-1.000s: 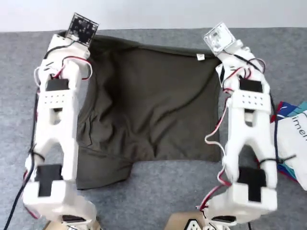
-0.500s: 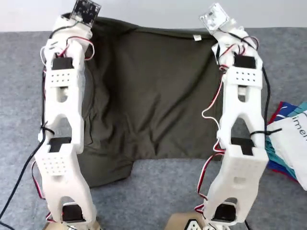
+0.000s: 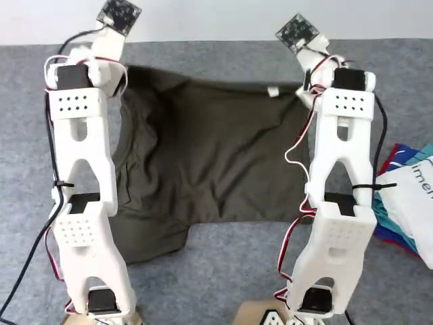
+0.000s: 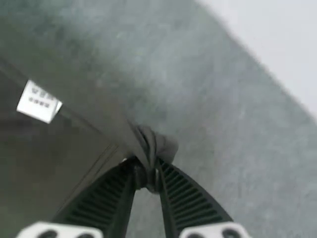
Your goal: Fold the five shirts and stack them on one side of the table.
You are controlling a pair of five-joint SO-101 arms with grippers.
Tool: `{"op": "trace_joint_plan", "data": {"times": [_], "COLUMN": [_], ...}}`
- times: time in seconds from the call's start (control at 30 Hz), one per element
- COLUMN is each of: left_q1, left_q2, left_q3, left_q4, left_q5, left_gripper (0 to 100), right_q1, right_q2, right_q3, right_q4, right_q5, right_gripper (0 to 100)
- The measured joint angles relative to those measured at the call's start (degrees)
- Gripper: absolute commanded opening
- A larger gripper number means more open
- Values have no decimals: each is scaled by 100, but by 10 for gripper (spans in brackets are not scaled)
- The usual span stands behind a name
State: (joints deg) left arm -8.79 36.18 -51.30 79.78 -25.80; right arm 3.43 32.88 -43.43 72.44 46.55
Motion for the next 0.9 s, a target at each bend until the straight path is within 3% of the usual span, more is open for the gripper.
{"op": "trace_joint_plan", "data": {"times": [0.23, 0.5, 0.9], "left_q1": [229, 202, 202], "left_q2": [0, -237, -2251], "left_q3": [0, 1020, 4334], "left_q4": [1793, 1908, 1908], "left_q5": [-1231, -1820, -2690], "left_gripper": [4, 4, 6], "right_q1": [-176, -237, -229], "right_q2": [0, 0, -18], "right_q3": [-440, -598, -396], "right_q4": [1451, 2769, 2804], "right_q5": [202, 659, 703], "right_gripper": [12, 12, 12]}}
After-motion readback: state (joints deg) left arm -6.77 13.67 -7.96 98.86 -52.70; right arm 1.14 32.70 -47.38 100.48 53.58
